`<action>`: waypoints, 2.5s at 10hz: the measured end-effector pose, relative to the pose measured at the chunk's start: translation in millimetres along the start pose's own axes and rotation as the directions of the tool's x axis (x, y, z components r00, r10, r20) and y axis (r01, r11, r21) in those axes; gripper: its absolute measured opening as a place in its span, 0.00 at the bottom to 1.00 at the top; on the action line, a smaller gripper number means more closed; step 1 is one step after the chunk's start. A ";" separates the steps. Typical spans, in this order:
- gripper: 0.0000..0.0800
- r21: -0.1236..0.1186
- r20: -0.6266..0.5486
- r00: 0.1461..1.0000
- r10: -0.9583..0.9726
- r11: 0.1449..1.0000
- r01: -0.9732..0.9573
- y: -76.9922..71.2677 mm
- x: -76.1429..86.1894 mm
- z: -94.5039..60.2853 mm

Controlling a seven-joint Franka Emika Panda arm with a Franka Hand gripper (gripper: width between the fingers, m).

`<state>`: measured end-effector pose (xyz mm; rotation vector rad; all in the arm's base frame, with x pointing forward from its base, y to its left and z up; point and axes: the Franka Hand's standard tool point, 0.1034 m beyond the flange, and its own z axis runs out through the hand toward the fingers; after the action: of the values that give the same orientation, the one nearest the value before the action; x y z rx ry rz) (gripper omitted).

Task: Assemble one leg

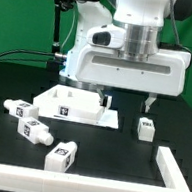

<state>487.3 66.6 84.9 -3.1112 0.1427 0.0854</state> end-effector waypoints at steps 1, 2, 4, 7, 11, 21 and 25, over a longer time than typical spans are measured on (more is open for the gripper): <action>0.81 0.000 -0.001 1.000 -0.001 1.000 0.001 0.0 0.5 -0.2; 0.81 0.000 -0.001 1.000 0.000 1.000 0.000 0.4 0.7 0.2; 0.81 0.012 0.054 0.998 -0.023 1.000 0.023 27.3 25.9 3.0; 0.81 0.020 0.076 0.997 -0.010 1.000 0.008 60.7 86.3 -21.2; 0.81 0.014 0.081 0.997 -0.004 1.000 0.002 62.7 85.2 -14.8; 0.81 -0.050 0.018 0.999 0.045 0.998 -0.044 109.7 127.8 64.8; 0.36 -0.051 0.018 0.999 0.045 0.998 -0.044 109.7 127.6 65.2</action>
Offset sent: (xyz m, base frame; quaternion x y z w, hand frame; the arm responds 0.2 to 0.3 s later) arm 0.0811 -0.0771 -0.0133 0.0317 -0.0830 0.0202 0.9958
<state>600.5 -52.4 10.0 -3.1565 0.2132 0.1223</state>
